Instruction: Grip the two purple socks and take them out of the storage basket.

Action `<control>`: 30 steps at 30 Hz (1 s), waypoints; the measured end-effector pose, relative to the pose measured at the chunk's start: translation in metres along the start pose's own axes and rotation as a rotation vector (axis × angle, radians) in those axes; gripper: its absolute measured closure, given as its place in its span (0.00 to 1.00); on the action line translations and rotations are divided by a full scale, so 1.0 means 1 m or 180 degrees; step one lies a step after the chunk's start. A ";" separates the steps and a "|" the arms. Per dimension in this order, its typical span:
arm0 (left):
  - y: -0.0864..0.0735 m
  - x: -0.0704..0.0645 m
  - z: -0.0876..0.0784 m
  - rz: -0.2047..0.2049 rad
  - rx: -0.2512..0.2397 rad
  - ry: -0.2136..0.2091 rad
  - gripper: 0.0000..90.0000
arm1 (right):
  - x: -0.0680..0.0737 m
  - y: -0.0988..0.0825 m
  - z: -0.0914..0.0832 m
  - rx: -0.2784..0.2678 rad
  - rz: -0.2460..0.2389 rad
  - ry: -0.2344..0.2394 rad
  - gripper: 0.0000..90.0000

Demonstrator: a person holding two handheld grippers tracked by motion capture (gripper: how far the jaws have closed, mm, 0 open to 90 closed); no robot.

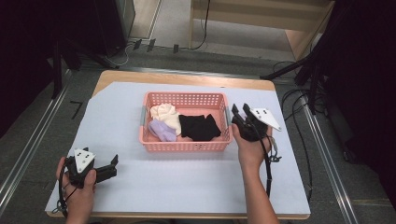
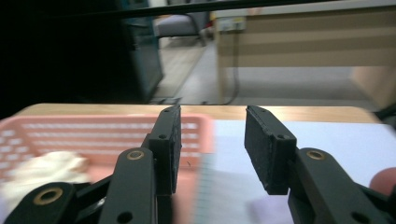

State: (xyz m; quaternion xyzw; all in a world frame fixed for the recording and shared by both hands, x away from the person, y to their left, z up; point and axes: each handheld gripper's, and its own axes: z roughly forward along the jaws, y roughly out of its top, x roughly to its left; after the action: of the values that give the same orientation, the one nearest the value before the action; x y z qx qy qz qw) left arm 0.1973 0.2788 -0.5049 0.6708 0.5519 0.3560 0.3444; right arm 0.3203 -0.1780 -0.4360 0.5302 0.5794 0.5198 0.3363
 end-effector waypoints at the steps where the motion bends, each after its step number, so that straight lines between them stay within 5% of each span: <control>1: 0.000 0.000 0.000 -0.0001 0.0001 -0.0002 0.01 | 0.011 0.002 0.003 0.0033 -0.0008 0.0102 0.63; 9: 0.000 0.000 0.000 0.0000 -0.0009 -0.0006 0.01 | 0.079 0.001 0.021 0.0276 -0.0093 0.0570 0.63; 17: 0.000 0.000 0.000 -0.0002 -0.0007 -0.0006 0.01 | 0.130 -0.012 0.040 0.0656 -0.0214 0.0887 0.63; 30: 0.000 0.000 0.001 0.0003 -0.0001 -0.0010 0.01 | 0.187 -0.033 0.071 0.1454 -0.0486 0.0999 0.58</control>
State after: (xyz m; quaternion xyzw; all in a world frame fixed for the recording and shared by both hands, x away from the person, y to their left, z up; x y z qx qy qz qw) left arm 0.1981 0.2789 -0.5053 0.6716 0.5511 0.3553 0.3452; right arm 0.3386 0.0235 -0.4541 0.4601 0.7647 0.4247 0.1525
